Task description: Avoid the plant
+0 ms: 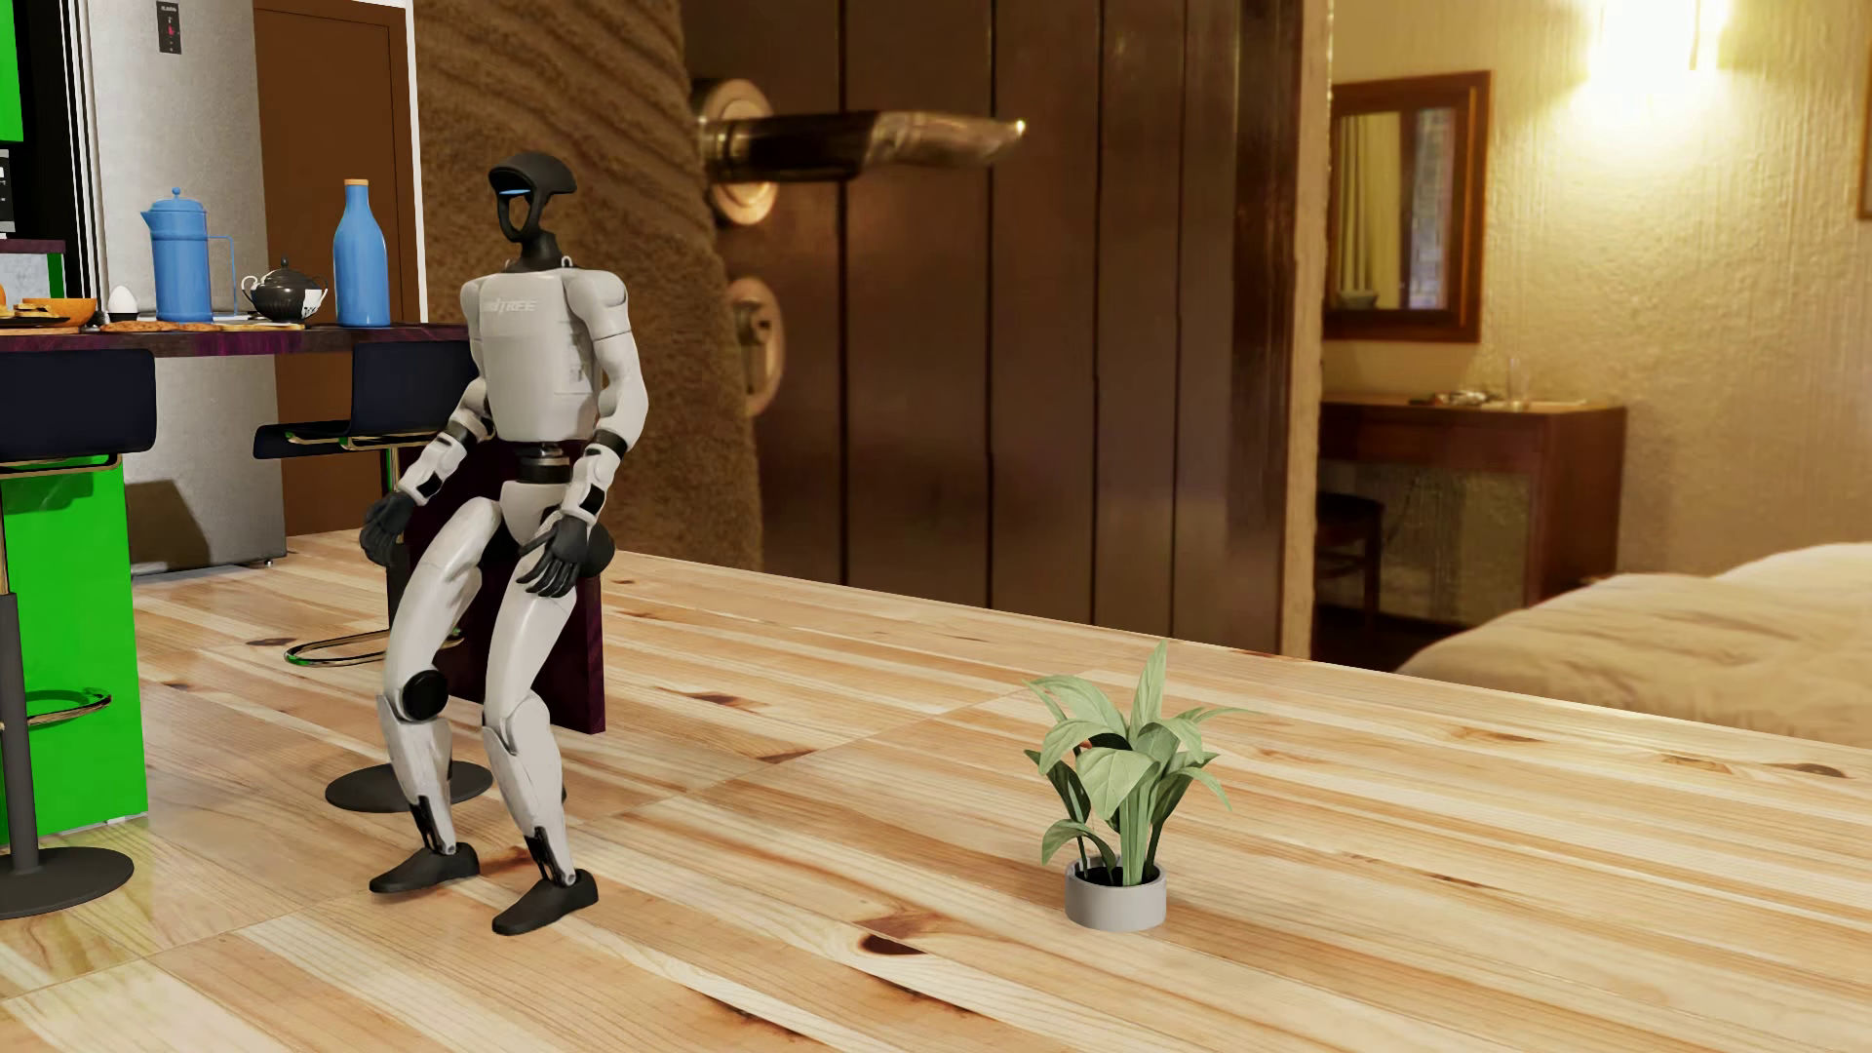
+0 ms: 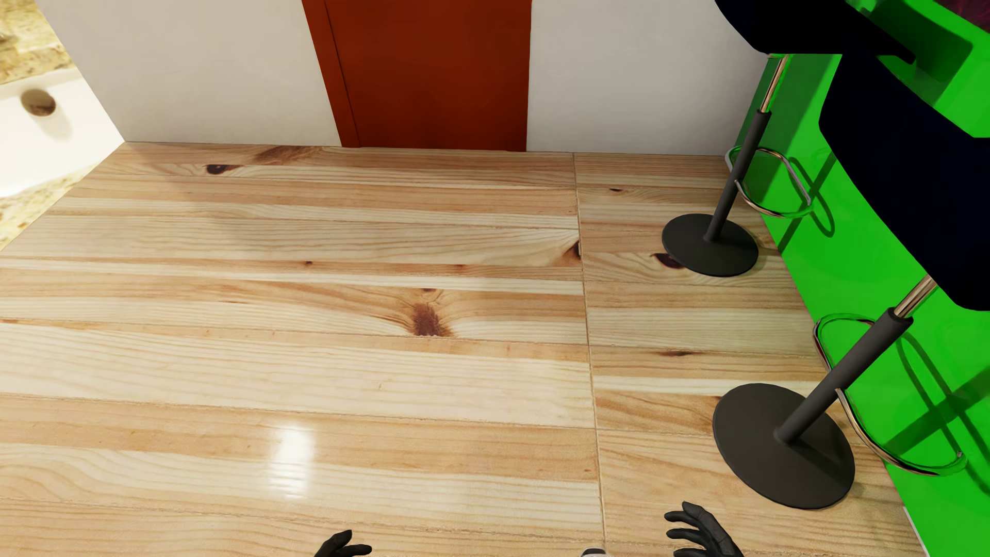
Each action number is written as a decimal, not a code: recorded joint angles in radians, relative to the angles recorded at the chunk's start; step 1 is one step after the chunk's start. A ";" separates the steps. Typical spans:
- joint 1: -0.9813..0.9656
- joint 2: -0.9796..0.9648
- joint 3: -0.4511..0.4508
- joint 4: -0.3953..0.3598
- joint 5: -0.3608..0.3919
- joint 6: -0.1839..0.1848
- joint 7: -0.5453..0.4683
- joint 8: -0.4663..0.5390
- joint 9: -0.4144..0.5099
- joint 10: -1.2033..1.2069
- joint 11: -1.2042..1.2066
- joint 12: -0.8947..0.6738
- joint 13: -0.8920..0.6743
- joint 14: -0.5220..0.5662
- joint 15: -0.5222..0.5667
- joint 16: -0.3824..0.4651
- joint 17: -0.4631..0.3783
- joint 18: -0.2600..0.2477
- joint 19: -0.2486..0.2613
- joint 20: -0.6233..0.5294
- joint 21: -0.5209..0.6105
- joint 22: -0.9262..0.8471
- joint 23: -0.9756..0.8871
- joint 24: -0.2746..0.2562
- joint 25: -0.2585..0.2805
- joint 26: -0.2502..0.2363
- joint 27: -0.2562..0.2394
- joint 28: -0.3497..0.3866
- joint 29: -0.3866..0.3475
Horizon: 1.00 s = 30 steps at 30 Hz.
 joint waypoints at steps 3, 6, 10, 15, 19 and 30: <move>0.005 0.040 -0.003 0.003 0.018 -0.010 -0.001 0.003 0.021 0.027 -0.093 -0.026 0.001 -0.101 0.135 0.011 -0.021 0.084 -0.089 -0.001 0.023 0.001 0.009 -0.011 0.064 -0.057 -0.013 -0.007 0.017; 0.026 0.023 -0.023 0.014 0.009 -0.003 0.010 0.003 0.019 -0.016 -0.035 -0.016 -0.003 -0.019 -0.015 0.043 0.042 0.007 -0.017 0.032 0.004 0.017 -0.011 0.030 0.106 -0.098 -0.004 0.010 -0.025; 0.021 0.030 0.017 -0.013 -0.025 -0.052 0.010 0.005 -0.010 -0.031 0.047 0.055 -0.032 0.022 -0.053 0.004 -0.015 0.001 -0.027 0.011 0.012 -0.006 -0.031 0.031 0.073 -0.089 -0.044 0.022 0.040; 0.018 0.076 -0.008 0.012 0.016 0.014 0.002 0.012 -0.016 -0.012 -0.059 0.031 0.001 -0.092 0.054 0.013 -0.007 0.017 -0.066 -0.006 0.023 0.021 -0.029 -0.005 0.058 -0.047 -0.042 0.004 0.037; 0.017 0.027 0.010 0.010 0.003 0.003 0.022 0.022 -0.005 -0.060 0.011 0.056 -0.024 -0.036 -0.108 -0.021 0.010 0.007 -0.032 0.034 0.006 -0.038 0.002 0.000 0.100 -0.056 0.026 -0.017 0.027; 0.102 -0.021 -0.124 0.030 -0.019 -0.053 -0.001 0.027 -0.071 0.030 0.249 0.072 0.069 -0.137 -0.184 0.010 -0.013 -0.045 0.100 0.041 -0.037 -0.020 0.014 0.076 0.073 -0.055 0.066 0.077 -0.061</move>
